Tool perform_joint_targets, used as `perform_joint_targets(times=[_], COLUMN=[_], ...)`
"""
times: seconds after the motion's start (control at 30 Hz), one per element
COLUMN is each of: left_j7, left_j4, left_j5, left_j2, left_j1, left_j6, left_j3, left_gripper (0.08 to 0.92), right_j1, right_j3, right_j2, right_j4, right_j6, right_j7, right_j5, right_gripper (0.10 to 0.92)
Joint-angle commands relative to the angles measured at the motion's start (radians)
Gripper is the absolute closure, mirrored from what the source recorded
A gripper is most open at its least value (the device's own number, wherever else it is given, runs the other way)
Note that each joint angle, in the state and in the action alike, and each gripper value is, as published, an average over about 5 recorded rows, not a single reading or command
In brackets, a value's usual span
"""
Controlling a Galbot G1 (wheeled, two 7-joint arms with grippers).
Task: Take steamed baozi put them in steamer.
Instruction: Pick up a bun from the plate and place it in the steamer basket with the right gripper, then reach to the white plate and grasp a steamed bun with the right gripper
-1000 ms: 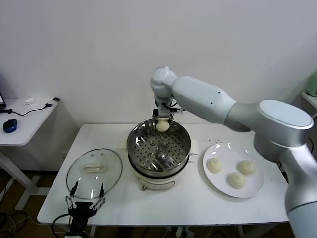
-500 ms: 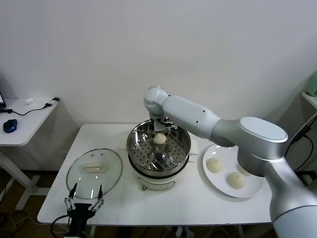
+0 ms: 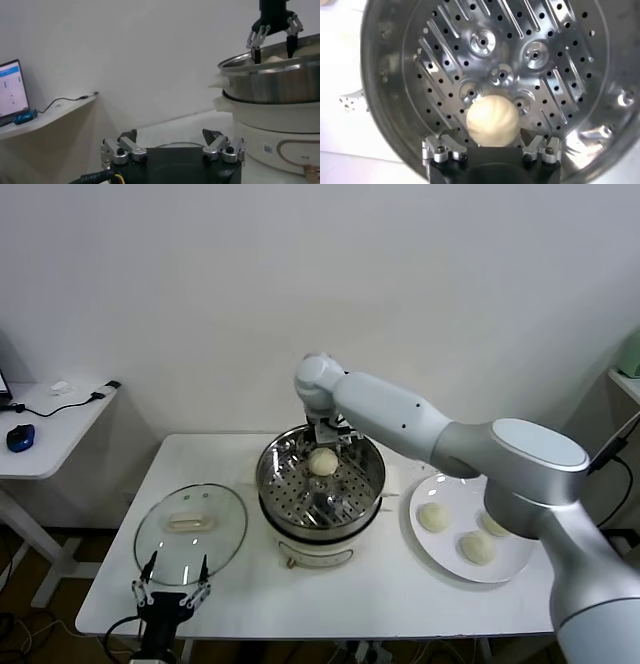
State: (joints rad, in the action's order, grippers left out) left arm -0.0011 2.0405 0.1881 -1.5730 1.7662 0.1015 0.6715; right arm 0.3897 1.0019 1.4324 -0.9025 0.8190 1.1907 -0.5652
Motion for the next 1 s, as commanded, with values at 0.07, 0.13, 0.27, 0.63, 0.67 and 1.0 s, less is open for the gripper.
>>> perform_joint_targets(times=[0.07, 0.13, 0.27, 0.63, 0.67, 1.0], left_j7=[0.001, 0.0, -0.001, 0.001, 0.0, -0.006], left_j4=[-0.001, 0.001, 0.006, 0.013, 0.013, 0.013], left_j5=[-0.006, -0.008, -0.022, -0.028, -0.028, -0.025], left_j2=[0.008, 0.012, 0.016, 0.019, 0.019, 0.015], left_j1=[0.006, 0.009, 0.021, 0.037, 0.039, 0.053], left_j6=[0.004, 0.006, 0.01, 0.013, 0.013, 0.013], left_j3=[-0.009, -0.007, -0.002, -0.004, -0.003, 0.008], left_gripper=[0.177, 0.177, 0.177, 0.177, 0.177, 0.177], right_j1=[0.26, 0.369, 0.506, 0.344, 0.313, -0.057], right_j3=[0.17, 0.329, 0.545, 0.522, 0.517, 0.294], right_j2=[-0.221, -0.319, -0.493, -0.799, -0.809, -0.769], right_j4=[-0.102, -0.138, -0.256, -0.406, -0.405, -0.305], right_j6=[-0.208, -0.366, -0.747, -1.252, -1.25, -1.178], right_j7=[-0.058, -0.13, -0.207, -0.207, -0.181, -0.117], right_j5=[0.483, 0.684, 1.013, 1.137, 1.126, 0.87], right_gripper=[0.203, 0.203, 0.203, 0.203, 0.203, 0.203])
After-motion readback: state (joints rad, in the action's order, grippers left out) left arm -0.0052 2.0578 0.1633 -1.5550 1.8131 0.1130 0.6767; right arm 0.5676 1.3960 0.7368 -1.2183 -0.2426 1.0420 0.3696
